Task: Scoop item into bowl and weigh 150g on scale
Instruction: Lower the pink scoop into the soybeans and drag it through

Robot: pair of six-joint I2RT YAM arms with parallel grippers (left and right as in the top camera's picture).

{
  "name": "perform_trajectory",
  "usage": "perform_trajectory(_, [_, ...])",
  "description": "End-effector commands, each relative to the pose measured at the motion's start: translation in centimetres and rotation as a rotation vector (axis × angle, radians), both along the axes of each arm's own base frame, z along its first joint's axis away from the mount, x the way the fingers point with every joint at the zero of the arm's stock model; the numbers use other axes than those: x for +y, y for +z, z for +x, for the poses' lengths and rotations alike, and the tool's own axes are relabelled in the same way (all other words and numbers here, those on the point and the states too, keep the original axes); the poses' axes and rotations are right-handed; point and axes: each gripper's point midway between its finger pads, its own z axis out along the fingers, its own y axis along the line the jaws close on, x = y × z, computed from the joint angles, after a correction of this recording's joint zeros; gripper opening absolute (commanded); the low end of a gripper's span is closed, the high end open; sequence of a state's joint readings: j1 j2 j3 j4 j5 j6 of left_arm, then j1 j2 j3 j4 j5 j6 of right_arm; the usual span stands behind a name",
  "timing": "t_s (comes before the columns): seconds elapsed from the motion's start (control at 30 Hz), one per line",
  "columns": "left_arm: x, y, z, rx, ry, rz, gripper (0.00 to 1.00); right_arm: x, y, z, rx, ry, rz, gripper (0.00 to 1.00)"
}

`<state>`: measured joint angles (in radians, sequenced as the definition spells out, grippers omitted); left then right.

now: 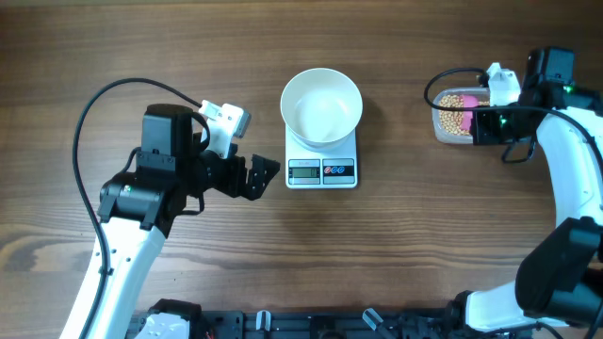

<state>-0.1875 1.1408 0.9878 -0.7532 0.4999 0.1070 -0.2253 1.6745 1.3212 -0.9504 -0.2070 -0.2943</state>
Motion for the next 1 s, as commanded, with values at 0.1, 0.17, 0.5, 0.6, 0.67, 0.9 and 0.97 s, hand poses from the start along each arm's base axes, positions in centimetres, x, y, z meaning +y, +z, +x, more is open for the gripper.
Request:
perform_trajectory(0.1, [0.0,-0.1,0.0,0.012,0.003,-0.013,1.0,1.8,-2.1,-0.3,0.066,0.001,0.142,0.04])
perform_trajectory(0.17, [0.0,-0.1,0.0,0.012,0.003,-0.013,1.0,2.1,-2.0,-0.3,0.063,0.0,0.178,0.04])
perform_trajectory(0.5, [0.0,-0.1,0.0,0.012,0.003,-0.013,1.0,1.2,-1.4,-0.7,0.055,-0.056,0.286,0.04])
perform_trajectory(0.6, [0.0,-0.1,0.0,0.012,0.003,-0.013,1.0,0.7,-1.0,-0.7,0.046,-0.103,0.334,0.04])
perform_trajectory(0.67, [0.0,-0.1,0.0,0.012,0.003,-0.013,1.0,0.7,-0.6,-0.6,0.03,-0.112,0.384,0.04])
perform_trajectory(0.9, [0.0,-0.1,0.0,0.012,0.003,-0.013,1.0,0.5,0.2,-0.6,0.023,-0.176,0.497,0.04])
perform_trajectory(0.97, [0.0,-0.1,0.0,0.012,0.003,-0.013,1.0,0.1,0.1,-0.6,0.027,-0.201,0.502,0.04])
